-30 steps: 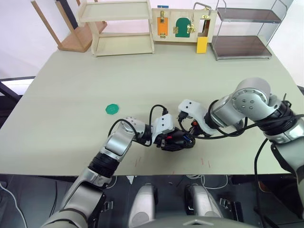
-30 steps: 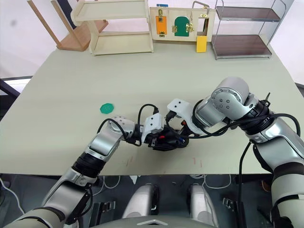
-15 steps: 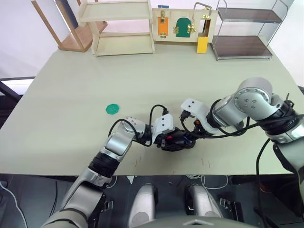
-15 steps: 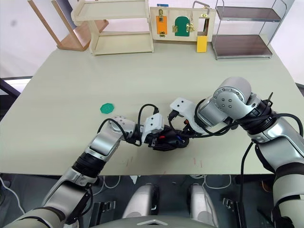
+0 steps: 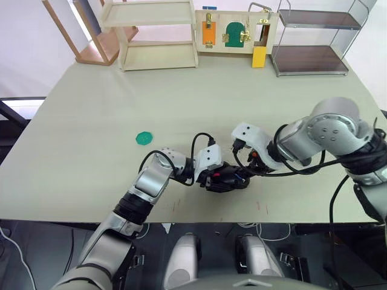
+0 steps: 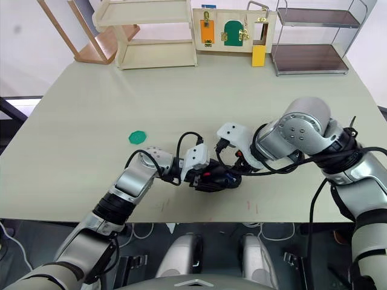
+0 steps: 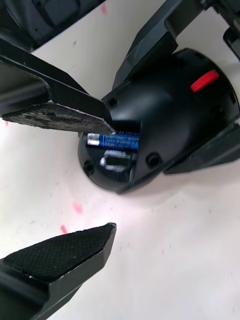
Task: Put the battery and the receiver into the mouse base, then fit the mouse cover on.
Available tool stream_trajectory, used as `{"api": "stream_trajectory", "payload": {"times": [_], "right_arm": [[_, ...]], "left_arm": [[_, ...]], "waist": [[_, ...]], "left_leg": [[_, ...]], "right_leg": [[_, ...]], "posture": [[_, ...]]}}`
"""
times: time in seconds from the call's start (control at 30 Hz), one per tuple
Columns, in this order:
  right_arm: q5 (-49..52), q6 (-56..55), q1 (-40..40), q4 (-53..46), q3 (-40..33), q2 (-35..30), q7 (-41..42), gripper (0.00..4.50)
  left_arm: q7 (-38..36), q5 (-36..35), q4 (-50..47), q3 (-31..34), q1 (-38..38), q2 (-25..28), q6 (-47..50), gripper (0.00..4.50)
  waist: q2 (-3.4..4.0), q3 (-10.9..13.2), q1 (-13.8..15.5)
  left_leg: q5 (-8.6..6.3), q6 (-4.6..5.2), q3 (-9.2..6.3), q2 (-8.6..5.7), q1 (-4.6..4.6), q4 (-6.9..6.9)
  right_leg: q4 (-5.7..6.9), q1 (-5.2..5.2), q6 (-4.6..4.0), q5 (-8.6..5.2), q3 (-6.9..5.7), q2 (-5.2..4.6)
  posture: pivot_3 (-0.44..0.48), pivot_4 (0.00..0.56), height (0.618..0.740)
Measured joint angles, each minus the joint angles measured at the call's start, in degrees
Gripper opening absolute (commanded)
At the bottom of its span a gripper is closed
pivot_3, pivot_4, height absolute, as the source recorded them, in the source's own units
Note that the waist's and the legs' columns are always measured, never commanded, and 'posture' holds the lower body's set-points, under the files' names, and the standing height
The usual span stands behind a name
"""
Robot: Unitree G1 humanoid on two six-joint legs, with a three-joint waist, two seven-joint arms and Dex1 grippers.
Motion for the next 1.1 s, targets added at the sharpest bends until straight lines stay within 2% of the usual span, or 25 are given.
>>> {"api": "stream_trajectory", "payload": {"times": [0.17,0.23,0.27,0.37,0.4,0.43,0.67,0.73,0.83,1.1], "right_arm": [[-2.11,-0.06,2.36,-4.09,-3.92,-2.12,5.57,2.93],[-3.89,-0.63,3.22,-5.91,-5.84,-3.59,8.71,2.53],[-4.84,-1.60,4.22,-6.95,-6.47,-4.64,10.22,2.28],[-6.94,-4.88,8.43,-8.35,-9.89,-5.49,13.36,1.01],[-7.84,-6.40,10.66,-9.33,-11.92,-5.37,14.59,0.38],[-8.15,-6.95,11.38,-9.59,-12.44,-5.35,14.92,0.18],[-13.84,-18.71,23.57,-14.21,-19.04,-2.84,19.23,0.18],[-14.40,-19.68,24.19,-14.43,-19.38,-2.57,19.62,0.18],[-18.85,-26.88,31.11,-16.03,-20.48,-1.81,22.08,0.18],[-27.48,-40.29,39.41,-15.69,-20.72,-0.34,28.62,0.18]], "left_arm": [[-0.07,-0.02,0.02,-0.03,-0.04,0.08,-0.06,3.04],[-0.07,-0.02,0.06,-0.05,-0.06,0.08,-0.07,3.04],[-0.10,-0.03,0.05,-0.07,-0.07,0.11,-0.07,3.04],[-0.21,-0.06,0.04,-0.06,-0.10,0.22,-0.08,3.04],[-0.21,-0.06,0.08,-0.06,-0.11,0.26,-0.10,3.04],[-0.21,-0.06,0.09,-0.07,-0.12,0.27,-0.10,3.04],[-0.40,-0.07,0.54,-0.10,-0.44,0.35,-0.13,3.04],[-0.39,-0.06,0.61,-0.09,-0.48,0.37,-0.13,3.04],[-0.51,-0.09,0.60,-0.17,-0.53,0.36,-0.13,3.04],[-0.51,-0.08,0.80,-0.15,-0.62,0.41,-0.11,3.04]], "waist": [[0.01,0.00,0.01],[0.01,0.00,0.05],[0.01,0.00,0.05],[0.01,0.00,0.01],[0.01,0.00,0.02],[0.02,0.00,0.01],[0.02,0.00,-0.05],[0.02,0.00,-0.08],[0.02,0.00,0.00],[0.02,-0.01,-0.06]], "left_leg": [[0.00,0.00,0.00,0.00,0.00,0.00],[0.00,0.00,-0.01,0.00,0.01,0.00],[0.00,0.00,0.00,0.00,0.01,0.00],[0.00,0.00,0.02,-0.01,0.01,-0.01],[0.00,0.00,0.00,-0.01,0.02,0.00],[0.00,0.00,0.01,0.00,0.02,0.00],[0.00,-0.01,0.01,0.00,0.06,0.04],[0.00,-0.01,0.02,0.00,0.08,0.05],[0.00,-0.01,0.01,0.00,0.08,0.05],[0.01,-0.01,-0.01,0.00,0.14,0.08]], "right_leg": [[0.00,0.00,0.00,0.00,0.01,0.00],[0.00,0.00,0.00,0.00,-0.02,0.01],[0.00,0.00,0.00,-0.01,-0.01,0.00],[0.00,0.00,0.00,0.00,0.01,0.01],[0.01,0.00,0.00,0.00,0.00,0.02],[0.02,0.00,0.00,0.00,0.01,0.03],[0.09,0.02,0.02,0.00,0.04,0.08],[0.11,0.03,0.02,0.00,0.05,0.08],[0.10,0.05,0.01,-0.01,0.05,0.09],[0.13,0.08,0.02,-0.01,0.05,0.13]], "posture": [[0.000,0.150,0.740],[0.000,0.150,0.740],[0.000,0.150,0.740],[0.000,0.150,0.740],[0.000,0.150,0.740],[0.000,0.150,0.740],[0.000,0.150,0.740],[0.000,0.150,0.740],[0.000,0.150,0.740],[0.000,0.150,0.740]]}}
